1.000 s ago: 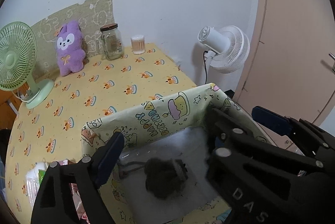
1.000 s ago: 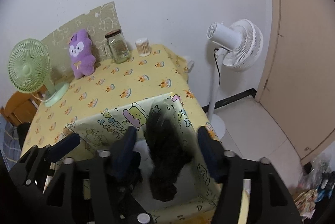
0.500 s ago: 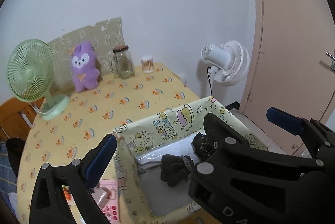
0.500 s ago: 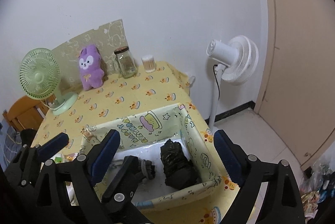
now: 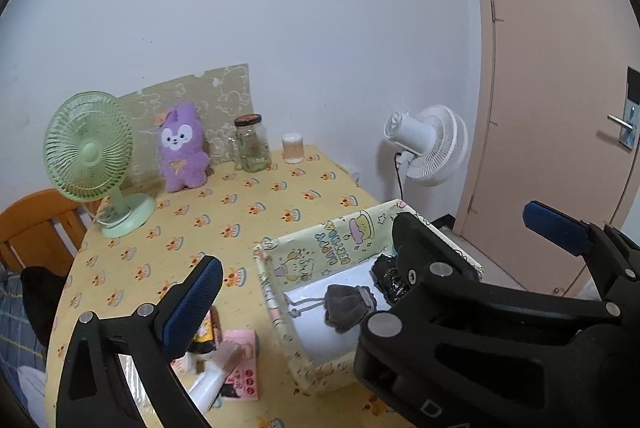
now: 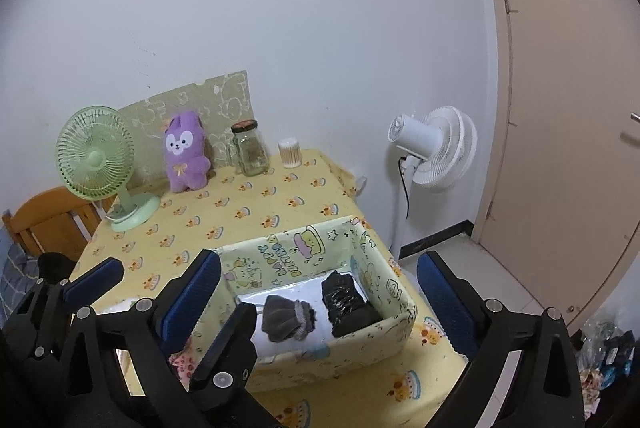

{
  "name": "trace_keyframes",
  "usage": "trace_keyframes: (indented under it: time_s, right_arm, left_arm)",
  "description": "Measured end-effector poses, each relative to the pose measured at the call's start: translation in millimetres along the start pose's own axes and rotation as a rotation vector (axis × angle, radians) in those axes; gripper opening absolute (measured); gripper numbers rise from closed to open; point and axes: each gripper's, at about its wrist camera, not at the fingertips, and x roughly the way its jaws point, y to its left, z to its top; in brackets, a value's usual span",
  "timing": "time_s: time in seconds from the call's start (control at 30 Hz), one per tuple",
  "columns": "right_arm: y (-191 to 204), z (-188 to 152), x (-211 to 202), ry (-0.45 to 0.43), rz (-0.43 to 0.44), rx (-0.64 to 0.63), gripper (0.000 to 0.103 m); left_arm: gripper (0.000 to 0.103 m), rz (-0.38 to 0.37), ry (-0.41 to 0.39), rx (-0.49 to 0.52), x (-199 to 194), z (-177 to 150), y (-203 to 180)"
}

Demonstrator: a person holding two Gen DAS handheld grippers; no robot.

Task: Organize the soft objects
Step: 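Lower the grey cloth and black bundle into the box and open both grippers, then move both grippers back over the remaining items on the table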

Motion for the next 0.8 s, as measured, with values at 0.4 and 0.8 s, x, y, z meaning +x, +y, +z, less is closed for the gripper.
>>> trace_keyframes:
  time_s: [0.4,0.8]
  right_arm:
    - [34.7,-1.2,-38.5,-0.062,0.016,-0.033,0.103]
    - [69.3,-23.0,-39.9,-0.043,0.054,-0.043,0.103]
  left_arm:
    - [0.103,0.023,-0.065,-0.033,-38.9,-8.2,28.6]
    - [0.103,0.063,-0.075,-0.026,-47.3,-31.3,58.2]
